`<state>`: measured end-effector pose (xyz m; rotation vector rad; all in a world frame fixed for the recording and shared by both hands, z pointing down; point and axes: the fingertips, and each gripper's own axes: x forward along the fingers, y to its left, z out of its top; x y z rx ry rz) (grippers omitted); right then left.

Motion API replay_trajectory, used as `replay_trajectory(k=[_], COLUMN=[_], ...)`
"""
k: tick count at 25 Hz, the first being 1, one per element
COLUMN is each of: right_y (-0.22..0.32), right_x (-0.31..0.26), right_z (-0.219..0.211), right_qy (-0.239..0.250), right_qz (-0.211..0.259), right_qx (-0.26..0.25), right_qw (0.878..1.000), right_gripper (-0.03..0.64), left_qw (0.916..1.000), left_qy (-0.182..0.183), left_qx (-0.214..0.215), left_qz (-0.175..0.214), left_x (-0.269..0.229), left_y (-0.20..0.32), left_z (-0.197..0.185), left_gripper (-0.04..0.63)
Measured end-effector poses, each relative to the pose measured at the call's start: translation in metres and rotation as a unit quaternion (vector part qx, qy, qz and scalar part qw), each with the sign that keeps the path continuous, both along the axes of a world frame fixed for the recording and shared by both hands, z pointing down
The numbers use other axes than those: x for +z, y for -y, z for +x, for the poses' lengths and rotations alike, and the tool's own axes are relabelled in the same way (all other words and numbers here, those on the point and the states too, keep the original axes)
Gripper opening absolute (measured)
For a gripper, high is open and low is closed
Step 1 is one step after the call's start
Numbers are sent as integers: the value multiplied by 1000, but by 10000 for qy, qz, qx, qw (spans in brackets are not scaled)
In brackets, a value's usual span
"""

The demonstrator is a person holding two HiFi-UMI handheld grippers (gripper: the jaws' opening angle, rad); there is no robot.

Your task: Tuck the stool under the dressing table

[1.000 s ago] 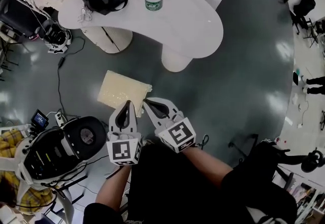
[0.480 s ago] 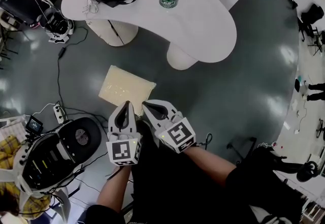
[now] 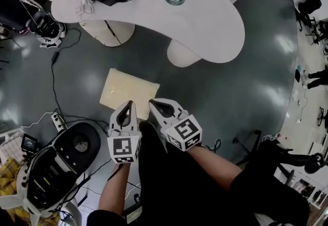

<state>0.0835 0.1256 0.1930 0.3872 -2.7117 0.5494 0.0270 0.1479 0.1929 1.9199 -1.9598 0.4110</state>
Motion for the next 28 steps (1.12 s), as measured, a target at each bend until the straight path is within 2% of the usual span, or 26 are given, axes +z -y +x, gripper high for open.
replay_trajectory(k=[4, 9, 15, 23, 28], right_y=[0, -10, 10, 17, 12], right_x=[25, 66, 101, 152, 185], right_z=[2, 15, -54, -74, -81], right_qy=[-72, -186, -390, -569, -820], right_qz=[-136, -279, -435, -376, -451], right_qx=[139, 225, 378, 578, 801], right_qw=[9998, 9992, 9976, 9960, 9924], right_gripper=[6, 6, 6, 6, 6], left_qw=[9997, 9976, 9952, 9925, 9877], left_qy=[-36, 90, 7, -4, -105], left_qx=[182, 580, 762, 981, 1243], left_qz=[-188, -359, -606, -729, -939], left_x=[29, 70, 104, 151, 187], left_y=[0, 1, 26, 36, 33], left_z=[3, 30, -34, -63, -78], left_gripper=[3, 3, 3, 3, 3])
